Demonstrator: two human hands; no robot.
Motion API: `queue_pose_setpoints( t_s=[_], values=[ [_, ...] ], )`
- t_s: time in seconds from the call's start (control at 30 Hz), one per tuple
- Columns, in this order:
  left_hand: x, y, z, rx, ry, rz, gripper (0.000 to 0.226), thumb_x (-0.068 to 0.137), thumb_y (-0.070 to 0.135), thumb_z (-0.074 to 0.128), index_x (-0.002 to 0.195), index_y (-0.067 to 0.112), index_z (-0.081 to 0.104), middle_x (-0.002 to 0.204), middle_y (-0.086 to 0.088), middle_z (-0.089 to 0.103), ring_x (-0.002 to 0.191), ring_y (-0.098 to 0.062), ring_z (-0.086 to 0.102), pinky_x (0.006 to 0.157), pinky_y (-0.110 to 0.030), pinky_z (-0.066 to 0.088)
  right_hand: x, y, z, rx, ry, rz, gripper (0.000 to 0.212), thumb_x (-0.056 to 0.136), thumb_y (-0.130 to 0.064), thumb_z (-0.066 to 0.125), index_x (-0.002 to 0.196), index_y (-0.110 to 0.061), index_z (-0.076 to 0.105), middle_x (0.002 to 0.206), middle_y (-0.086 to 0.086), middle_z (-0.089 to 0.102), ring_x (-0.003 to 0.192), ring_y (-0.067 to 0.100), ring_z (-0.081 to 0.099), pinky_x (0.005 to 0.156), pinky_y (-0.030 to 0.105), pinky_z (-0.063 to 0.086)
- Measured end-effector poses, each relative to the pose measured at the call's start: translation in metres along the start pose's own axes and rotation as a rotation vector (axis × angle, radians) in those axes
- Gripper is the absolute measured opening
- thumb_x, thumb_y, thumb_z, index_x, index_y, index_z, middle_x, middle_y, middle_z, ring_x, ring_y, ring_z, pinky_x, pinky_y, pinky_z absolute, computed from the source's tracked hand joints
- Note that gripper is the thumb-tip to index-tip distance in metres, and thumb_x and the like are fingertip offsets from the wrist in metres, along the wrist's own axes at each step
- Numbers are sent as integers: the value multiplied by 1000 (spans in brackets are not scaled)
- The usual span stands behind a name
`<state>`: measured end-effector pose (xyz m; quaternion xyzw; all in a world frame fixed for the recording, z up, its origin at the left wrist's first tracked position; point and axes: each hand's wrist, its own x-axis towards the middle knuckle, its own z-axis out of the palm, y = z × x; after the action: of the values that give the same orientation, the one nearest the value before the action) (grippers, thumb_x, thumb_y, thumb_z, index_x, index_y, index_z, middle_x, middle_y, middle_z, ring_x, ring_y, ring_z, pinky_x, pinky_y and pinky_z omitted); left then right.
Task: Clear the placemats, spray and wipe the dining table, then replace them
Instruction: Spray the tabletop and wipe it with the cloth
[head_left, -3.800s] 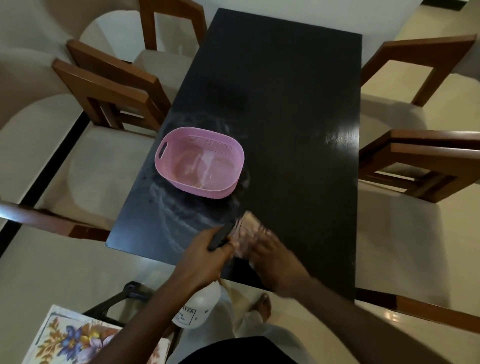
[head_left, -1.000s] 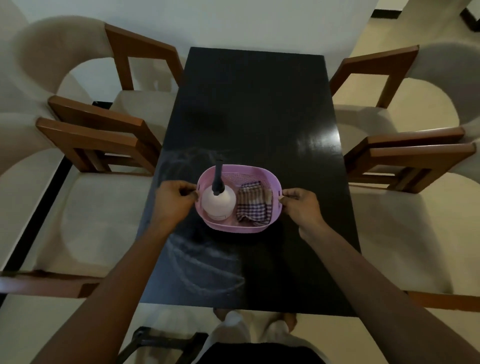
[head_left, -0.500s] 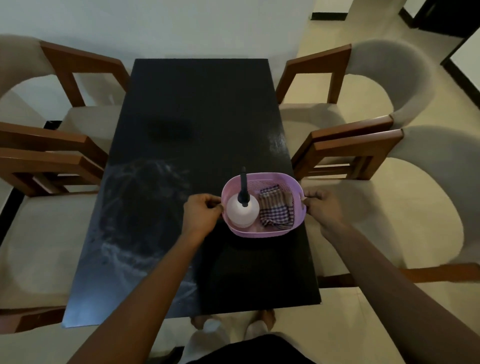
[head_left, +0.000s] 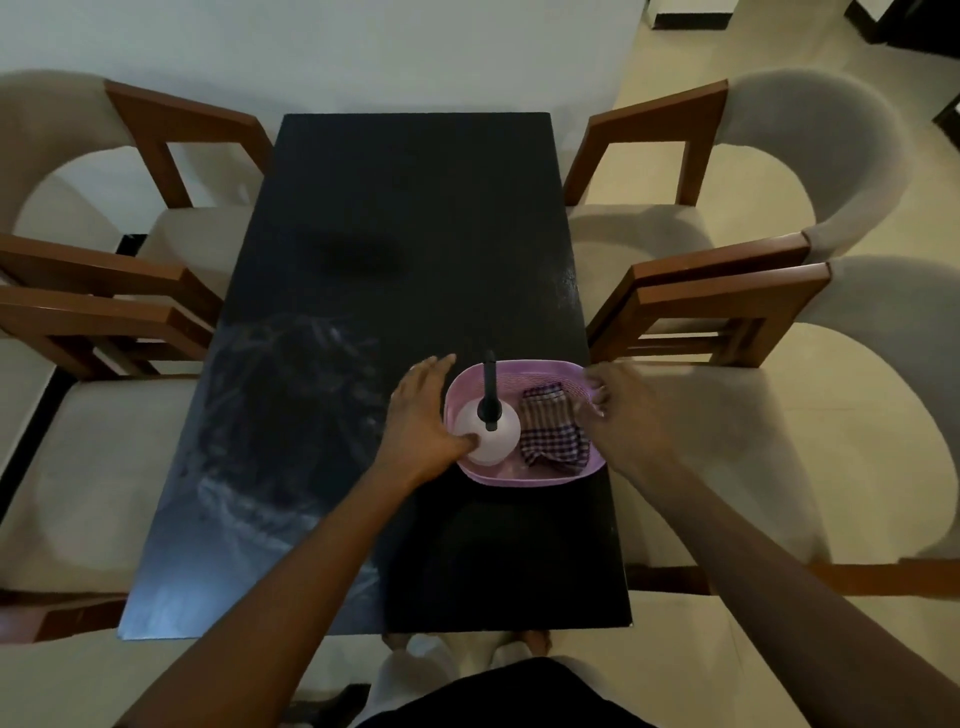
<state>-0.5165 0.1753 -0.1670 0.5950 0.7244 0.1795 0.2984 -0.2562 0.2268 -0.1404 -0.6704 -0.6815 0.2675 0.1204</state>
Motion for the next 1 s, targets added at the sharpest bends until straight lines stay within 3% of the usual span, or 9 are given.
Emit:
queue_pose_setpoints(
  t_s=[0.07, 0.13, 0.23, 0.53, 0.7, 0.8, 0.87, 0.93, 1.0],
  values=[
    [7, 4, 8, 99, -5, 92, 122, 68, 53, 89, 165, 38, 18, 176, 1, 5, 163, -24, -6, 127, -61, -1, 3, -19, 9, -221, -289, -158, 45, 95, -30, 73, 137, -28, 59, 132, -4, 64, 117, 16, 63, 100, 32, 54],
    [13, 7, 21, 134, 3, 101, 118, 68, 66, 83, 164, 39, 19, 176, 1, -1, 162, -24, -14, 126, -66, -7, 8, -26, 27, -410, -454, -300, 59, 91, -38, 75, 144, -26, 52, 143, 0, 57, 134, 24, 53, 115, 42, 43],
    [20, 9, 37, 138, 43, 95, 100, 77, 73, 71, 160, 34, 31, 176, 3, 4, 162, -22, -13, 123, -73, -4, 20, -21, 55, -561, -444, -318, 70, 91, -39, 72, 151, -20, 44, 154, 8, 48, 145, 30, 43, 122, 51, 35],
    [19, 31, 42, 97, 67, 40, 81, 98, 76, 39, 162, 29, 28, 175, 8, 18, 163, -21, -9, 120, -75, -12, 36, -4, 70, -576, -387, -388, 48, 103, -30, 57, 149, -23, 50, 152, 4, 53, 141, 25, 49, 120, 45, 40],
    [11, 44, 40, -68, 117, 41, 67, 104, 69, 36, 159, 30, 36, 173, 8, 26, 163, -15, -6, 122, -65, -21, 33, -13, 50, -511, -384, -410, 37, 99, -29, 62, 136, -29, 60, 133, -2, 66, 122, 19, 63, 104, 37, 53],
    [1, 55, 23, -385, 244, 2, 41, 105, 58, 46, 139, 36, 53, 160, 8, 48, 162, -10, 11, 130, -58, -6, 29, -28, 25, -461, -373, -331, 30, 90, -32, 73, 118, -35, 61, 113, -8, 66, 106, 15, 65, 93, 36, 58],
    [-12, 63, 1, -709, 321, 19, 25, 104, 44, 58, 129, 48, 55, 146, 11, 59, 151, -2, 37, 129, -42, 24, 23, -39, 5, -314, -329, -201, 20, 92, -35, 73, 107, -35, 59, 102, -9, 64, 94, 13, 65, 81, 36, 62],
    [-31, 67, -25, -848, 404, 89, 34, 105, 23, 63, 136, 35, 58, 142, 12, 61, 136, 4, 53, 115, -23, 42, 16, -50, -11, -11, -270, -66, 11, 98, -34, 67, 99, -29, 57, 95, -6, 64, 88, 17, 68, 70, 34, 63],
    [-46, 57, -50, -894, 478, 135, 37, 104, 7, 61, 141, 11, 58, 141, 4, 64, 129, -10, 64, 109, -28, 51, 11, -64, -21, 367, -215, 37, 9, 101, -26, 63, 95, -19, 59, 98, 6, 69, 94, 28, 71, 76, 40, 63]
  ],
)
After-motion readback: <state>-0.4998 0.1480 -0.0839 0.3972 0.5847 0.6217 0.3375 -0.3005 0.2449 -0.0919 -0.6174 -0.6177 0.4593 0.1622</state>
